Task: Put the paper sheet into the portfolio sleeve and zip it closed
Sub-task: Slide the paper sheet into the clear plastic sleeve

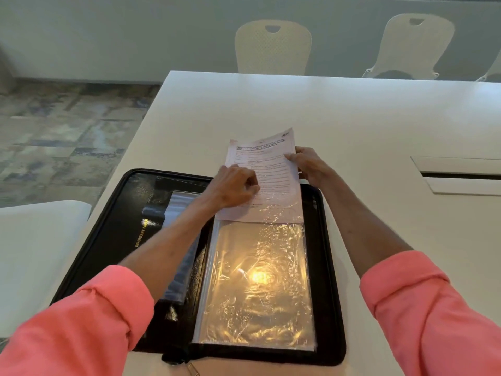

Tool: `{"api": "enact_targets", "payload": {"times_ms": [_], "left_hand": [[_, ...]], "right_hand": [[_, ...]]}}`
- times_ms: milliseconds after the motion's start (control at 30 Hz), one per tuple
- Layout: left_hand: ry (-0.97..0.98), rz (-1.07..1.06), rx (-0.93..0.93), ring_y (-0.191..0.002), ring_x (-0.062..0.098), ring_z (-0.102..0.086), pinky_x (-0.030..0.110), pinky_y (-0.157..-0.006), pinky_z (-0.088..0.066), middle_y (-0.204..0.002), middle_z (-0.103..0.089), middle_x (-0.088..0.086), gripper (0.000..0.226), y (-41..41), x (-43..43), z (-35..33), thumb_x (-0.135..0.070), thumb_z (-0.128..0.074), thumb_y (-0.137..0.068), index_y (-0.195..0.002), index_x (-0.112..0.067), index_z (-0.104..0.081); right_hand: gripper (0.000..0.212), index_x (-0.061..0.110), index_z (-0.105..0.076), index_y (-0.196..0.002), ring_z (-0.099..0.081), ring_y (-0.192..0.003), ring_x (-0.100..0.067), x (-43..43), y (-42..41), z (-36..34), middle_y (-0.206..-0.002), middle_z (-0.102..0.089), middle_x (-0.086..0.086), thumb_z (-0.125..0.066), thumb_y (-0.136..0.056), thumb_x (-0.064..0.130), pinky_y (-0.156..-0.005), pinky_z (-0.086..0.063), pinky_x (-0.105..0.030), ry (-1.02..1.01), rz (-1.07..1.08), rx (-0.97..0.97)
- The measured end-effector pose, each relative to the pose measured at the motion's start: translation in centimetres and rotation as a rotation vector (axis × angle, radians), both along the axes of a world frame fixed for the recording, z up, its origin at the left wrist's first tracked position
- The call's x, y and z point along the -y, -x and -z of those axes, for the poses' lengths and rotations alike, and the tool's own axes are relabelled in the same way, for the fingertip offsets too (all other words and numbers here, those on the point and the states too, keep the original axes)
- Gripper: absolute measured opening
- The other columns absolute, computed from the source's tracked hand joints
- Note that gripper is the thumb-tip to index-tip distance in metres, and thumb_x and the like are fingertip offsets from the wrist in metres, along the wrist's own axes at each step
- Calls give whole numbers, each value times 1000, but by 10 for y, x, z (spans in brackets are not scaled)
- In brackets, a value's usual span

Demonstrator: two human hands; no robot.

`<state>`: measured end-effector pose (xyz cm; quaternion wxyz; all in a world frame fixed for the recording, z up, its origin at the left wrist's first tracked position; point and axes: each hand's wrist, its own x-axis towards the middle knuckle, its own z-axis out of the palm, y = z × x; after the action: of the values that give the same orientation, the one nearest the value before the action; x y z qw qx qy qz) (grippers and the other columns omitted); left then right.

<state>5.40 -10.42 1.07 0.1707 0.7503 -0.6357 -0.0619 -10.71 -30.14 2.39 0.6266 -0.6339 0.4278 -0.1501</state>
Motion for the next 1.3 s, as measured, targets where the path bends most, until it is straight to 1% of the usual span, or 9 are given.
{"api": "enact_targets", "payload": {"times_ms": [133,267,400,533,600,700,833,1100,1300], "left_hand": [[27,-3,-4,-96,14,-62,44,-97,-51,-107,-77,-6,9,-12,-11,-3,-27,-69,-100,-106,-24,-75],[94,14,-4,-93,12,-62,44,-99,-52,-108,-77,-5,8,1,-10,2,-25,-70,-101,-105,-21,-75],[123,22,-25,-93,16,-65,45,-96,-56,-107,-78,-4,8,3,-10,6,-24,-72,-99,-104,-19,-76],[157,31,-70,-93,14,-63,39,-94,-55,-104,-76,-8,7,-1,-13,10,-24,-76,-98,-102,-18,-76],[160,40,-70,-95,15,-63,38,-94,-52,-104,-75,-8,8,-1,-13,13,-25,-75,-99,-103,-19,-75],[178,43,-49,-100,16,-62,38,-94,-50,-107,-73,-5,9,0,-13,18,-26,-74,-99,-104,-19,-74],[202,25,-21,-104,15,-60,36,-95,-46,-108,-72,-5,11,2,-15,23,-30,-73,-100,-104,-20,-73],[267,2,-41,-104,11,-57,38,-94,-48,-109,-72,-5,11,-1,-19,29,-30,-73,-99,-103,-20,-70],[302,35,-14,-102,13,-60,34,-91,-47,-113,-71,-6,15,2,-17,27,-34,-70,-100,-104,-20,-69]], "right_hand": [[35,2,-63,-143,-77,-89,-19,-5,-3,-2,-124,-77,-16,-58,-109,8,-67,-62,-29,65,-34,47],[37,4,-62,-146,-78,-111,-34,2,11,-8,-127,-77,-20,-62,-109,9,-89,-67,-45,90,-118,24],[29,12,-67,-137,-80,-105,-30,10,28,-16,-114,-81,-11,-66,-108,12,-78,-68,-37,54,-267,-48],[31,13,-67,-135,-81,-110,-26,20,38,-15,-120,-82,-10,-72,-104,13,-89,-68,-44,-39,-467,-171],[32,13,-68,-134,-81,-111,-27,19,35,-11,-121,-83,-9,-73,-104,17,-90,-68,-44,-59,-447,-154],[32,13,-69,-135,-80,-112,-32,12,19,-4,-116,-84,-7,-72,-104,23,-88,-68,-44,-13,-228,-10],[22,15,-71,-128,-78,-112,-33,6,-2,1,-118,-80,-10,-67,-106,17,-87,-66,-43,77,-23,53],[16,14,-75,-116,-79,-94,-26,17,19,-5,-101,-81,-5,-70,-101,12,-73,-66,-35,19,-253,42],[33,11,-76,-126,-76,-98,-29,23,28,-11,-113,-79,-15,-67,-94,8,-80,-63,-40,13,-415,-100]]}}
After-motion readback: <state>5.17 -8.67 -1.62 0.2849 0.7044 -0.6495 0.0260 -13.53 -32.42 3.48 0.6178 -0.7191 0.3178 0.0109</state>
